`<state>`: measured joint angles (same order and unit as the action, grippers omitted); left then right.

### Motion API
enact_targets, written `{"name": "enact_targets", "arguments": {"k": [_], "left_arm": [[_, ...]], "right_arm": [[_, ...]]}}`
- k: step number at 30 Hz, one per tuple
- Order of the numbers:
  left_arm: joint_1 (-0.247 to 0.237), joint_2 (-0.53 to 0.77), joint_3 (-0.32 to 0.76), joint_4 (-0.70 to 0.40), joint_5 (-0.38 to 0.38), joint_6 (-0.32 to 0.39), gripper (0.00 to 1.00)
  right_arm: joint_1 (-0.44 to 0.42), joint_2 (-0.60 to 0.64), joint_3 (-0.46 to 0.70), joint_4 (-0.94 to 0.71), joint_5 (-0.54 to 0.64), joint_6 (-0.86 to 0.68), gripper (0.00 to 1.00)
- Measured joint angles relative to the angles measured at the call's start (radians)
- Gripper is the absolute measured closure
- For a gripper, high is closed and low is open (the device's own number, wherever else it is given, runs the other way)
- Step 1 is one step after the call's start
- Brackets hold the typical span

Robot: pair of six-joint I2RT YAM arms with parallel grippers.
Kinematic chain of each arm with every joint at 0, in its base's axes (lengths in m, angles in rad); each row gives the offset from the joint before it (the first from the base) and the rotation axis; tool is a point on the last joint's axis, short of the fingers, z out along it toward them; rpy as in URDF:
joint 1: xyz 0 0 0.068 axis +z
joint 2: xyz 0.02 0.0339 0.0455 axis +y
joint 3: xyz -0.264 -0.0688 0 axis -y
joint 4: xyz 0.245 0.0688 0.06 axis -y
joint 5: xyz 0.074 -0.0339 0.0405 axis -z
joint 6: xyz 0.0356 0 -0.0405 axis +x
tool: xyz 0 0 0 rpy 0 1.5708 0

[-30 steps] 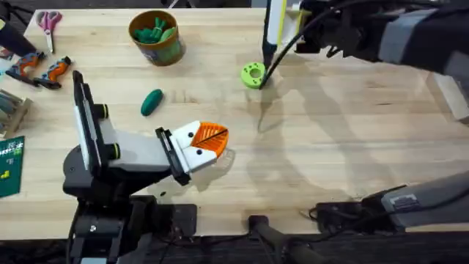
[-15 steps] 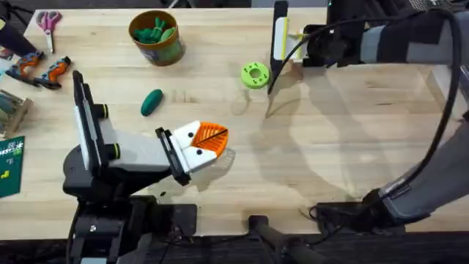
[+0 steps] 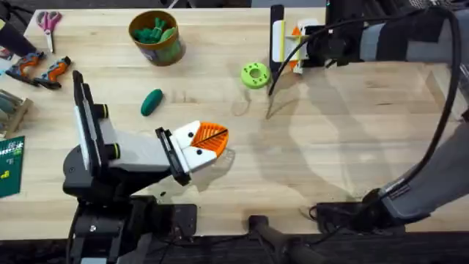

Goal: Pick up the gripper from the table and insert it into the empty holder that is missing its gripper. Then pick up a screw, insert it into the mounting hole, and use the screwdriver to tighten it. Finally, clean up the table by picking up the vegetable and placing it into the bucket.

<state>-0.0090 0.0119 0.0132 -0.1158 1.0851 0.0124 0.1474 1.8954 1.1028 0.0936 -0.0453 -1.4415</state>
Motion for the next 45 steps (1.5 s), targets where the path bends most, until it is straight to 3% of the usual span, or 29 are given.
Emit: {"name": "enact_targets", "arguments": {"k": [6,10,20,25,26,28,31,32,39,42,45], "left_arm": [[0.000,0.000,0.000,0.000,0.000,0.000,0.997],[0.000,0.000,0.000,0.000,0.000,0.000,0.997],[0.000,0.000,0.000,0.000,0.000,0.001,0.986],[0.000,0.000,0.000,0.000,0.000,0.003,0.862],[0.000,0.000,0.000,0.000,0.000,0.006,0.793],[0.000,0.000,0.000,0.000,0.000,0.005,0.580],[0.000,0.000,0.000,0.000,0.000,0.006,0.139],[0.000,0.000,0.000,0.000,0.001,0.002,0.052],[0.000,0.000,0.000,0.013,-0.018,0.003,0.015],[0.000,0.000,0.000,0.023,-0.085,-0.025,0.015],[0.000,0.000,0.007,0.010,-0.187,-0.116,0.015]], "right_arm": [[0.000,-0.004,0.011,-0.012,0.000,0.105,0.258],[0.012,-0.041,0.011,-0.042,0.000,0.285,0.054],[0.094,-0.278,0.011,-0.120,0.030,0.743,0.044],[0.118,-0.438,0.011,-0.242,0.055,1.002,0.045],[0.118,-0.474,0.011,-0.284,0.057,1.053,0.044],[0.118,-0.539,0.011,-0.379,0.060,1.132,0.045],[0.118,-0.634,0.011,-0.539,0.066,1.216,0.045],[0.118,-0.667,0.011,-0.593,0.068,1.243,0.045],[0.098,-0.870,0.011,-0.844,0.067,1.455,0.045],[0.061,-0.932,0.019,-0.930,0.067,1.542,0.045],[0.011,-0.971,0.042,-1.026,0.068,1.613,0.045]]}}
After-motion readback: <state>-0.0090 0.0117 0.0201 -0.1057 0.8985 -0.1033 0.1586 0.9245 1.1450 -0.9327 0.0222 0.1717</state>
